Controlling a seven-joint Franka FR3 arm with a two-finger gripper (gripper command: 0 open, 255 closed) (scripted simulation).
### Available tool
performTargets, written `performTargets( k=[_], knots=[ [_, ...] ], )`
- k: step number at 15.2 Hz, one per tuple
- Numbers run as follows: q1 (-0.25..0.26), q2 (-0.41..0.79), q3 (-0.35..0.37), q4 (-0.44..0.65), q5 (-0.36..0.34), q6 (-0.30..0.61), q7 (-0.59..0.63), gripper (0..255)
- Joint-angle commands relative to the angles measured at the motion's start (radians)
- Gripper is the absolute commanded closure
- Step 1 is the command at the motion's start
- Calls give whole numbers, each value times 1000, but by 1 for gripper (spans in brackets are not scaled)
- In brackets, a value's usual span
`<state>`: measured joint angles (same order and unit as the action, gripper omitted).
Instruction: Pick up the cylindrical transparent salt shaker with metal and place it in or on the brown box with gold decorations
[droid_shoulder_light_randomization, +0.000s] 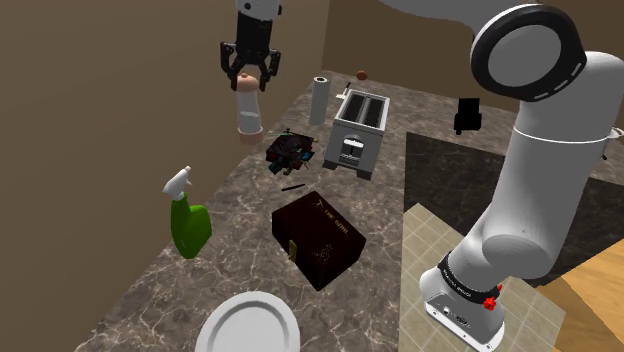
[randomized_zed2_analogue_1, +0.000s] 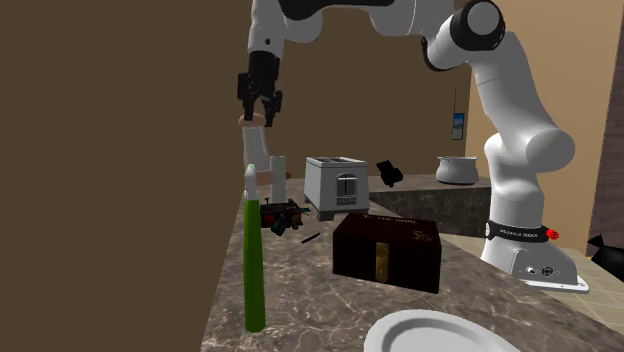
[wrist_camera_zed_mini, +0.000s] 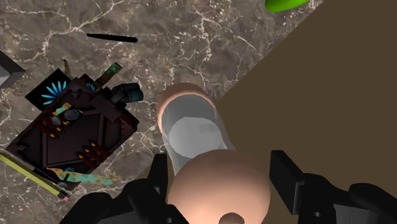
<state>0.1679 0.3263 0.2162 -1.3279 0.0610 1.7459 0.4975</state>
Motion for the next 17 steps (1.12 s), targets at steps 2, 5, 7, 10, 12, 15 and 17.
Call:
performTargets(
  k=[2,5,7,10,12,15,17],
  knots=[
    [-4,-90,6,-105,17,17,5,255],
    [-6,-217,14,-253,43,42,10,255],
    [-4,-297,18,-338,61,50,14,255],
    [2,-412,23,-451,88,51,22,255],
    [8,-487,27,-518,105,46,28,255],
    [20,-596,32,-606,131,30,39,255],
    [30,-667,35,-658,147,14,49,255]
  ],
)
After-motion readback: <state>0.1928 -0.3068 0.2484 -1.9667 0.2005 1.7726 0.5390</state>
